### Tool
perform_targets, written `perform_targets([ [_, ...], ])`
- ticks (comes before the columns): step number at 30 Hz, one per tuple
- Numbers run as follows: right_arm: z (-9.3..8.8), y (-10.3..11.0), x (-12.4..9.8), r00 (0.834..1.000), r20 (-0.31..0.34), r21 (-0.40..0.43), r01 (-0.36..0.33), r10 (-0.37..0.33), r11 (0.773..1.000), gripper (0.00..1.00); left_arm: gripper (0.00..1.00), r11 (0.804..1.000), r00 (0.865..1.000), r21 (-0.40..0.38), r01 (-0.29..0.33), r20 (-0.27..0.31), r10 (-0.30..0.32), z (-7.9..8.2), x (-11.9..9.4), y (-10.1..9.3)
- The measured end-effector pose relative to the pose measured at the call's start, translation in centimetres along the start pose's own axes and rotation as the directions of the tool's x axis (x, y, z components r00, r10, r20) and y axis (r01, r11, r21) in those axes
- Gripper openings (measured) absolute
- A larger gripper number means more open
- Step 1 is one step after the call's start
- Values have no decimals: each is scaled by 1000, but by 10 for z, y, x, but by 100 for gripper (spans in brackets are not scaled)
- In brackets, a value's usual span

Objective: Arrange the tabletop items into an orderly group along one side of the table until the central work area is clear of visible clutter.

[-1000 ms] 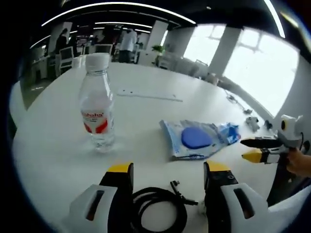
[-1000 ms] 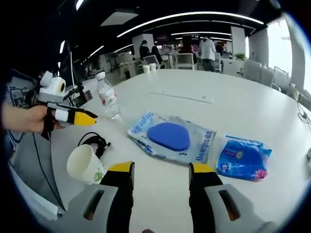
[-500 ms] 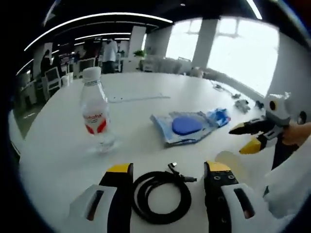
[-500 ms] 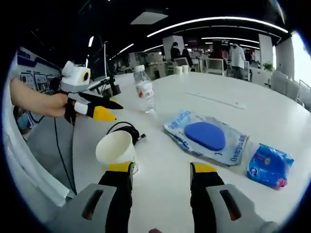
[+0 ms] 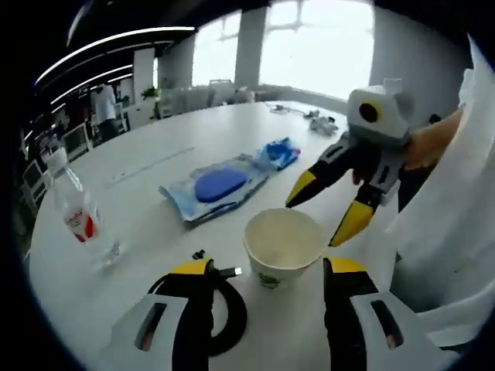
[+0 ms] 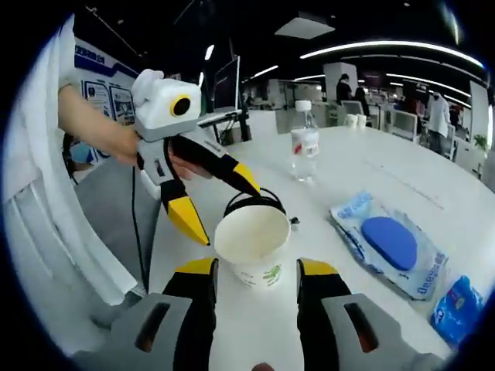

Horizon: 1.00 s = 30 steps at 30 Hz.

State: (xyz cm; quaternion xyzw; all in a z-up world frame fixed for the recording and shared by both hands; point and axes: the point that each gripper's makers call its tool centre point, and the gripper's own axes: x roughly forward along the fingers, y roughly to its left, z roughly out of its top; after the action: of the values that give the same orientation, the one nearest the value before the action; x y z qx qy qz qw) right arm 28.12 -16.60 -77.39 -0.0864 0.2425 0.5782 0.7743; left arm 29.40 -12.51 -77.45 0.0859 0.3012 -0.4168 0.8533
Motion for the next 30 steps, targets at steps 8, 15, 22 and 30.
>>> perform_targets([
  [8,-7,-6,2,999,-29,-45,-15,13,999,37,53,1000,1000,3,27,-12,-27,-2,8,-2],
  [15,-15,-1,13,996,-72,-115,-66,58,991,36,49,999,998,-2,44,-43,-44,-12,18,-6],
  [22,-8,-5,16,997,-62,-154,-57,48,986,25,37,1000,999,20,17,-45,-17,-7,17,-2],
  [30,23,-22,13,1000,-13,-202,-23,20,979,25,36,999,999,35,-30,21,29,22,9,15],
])
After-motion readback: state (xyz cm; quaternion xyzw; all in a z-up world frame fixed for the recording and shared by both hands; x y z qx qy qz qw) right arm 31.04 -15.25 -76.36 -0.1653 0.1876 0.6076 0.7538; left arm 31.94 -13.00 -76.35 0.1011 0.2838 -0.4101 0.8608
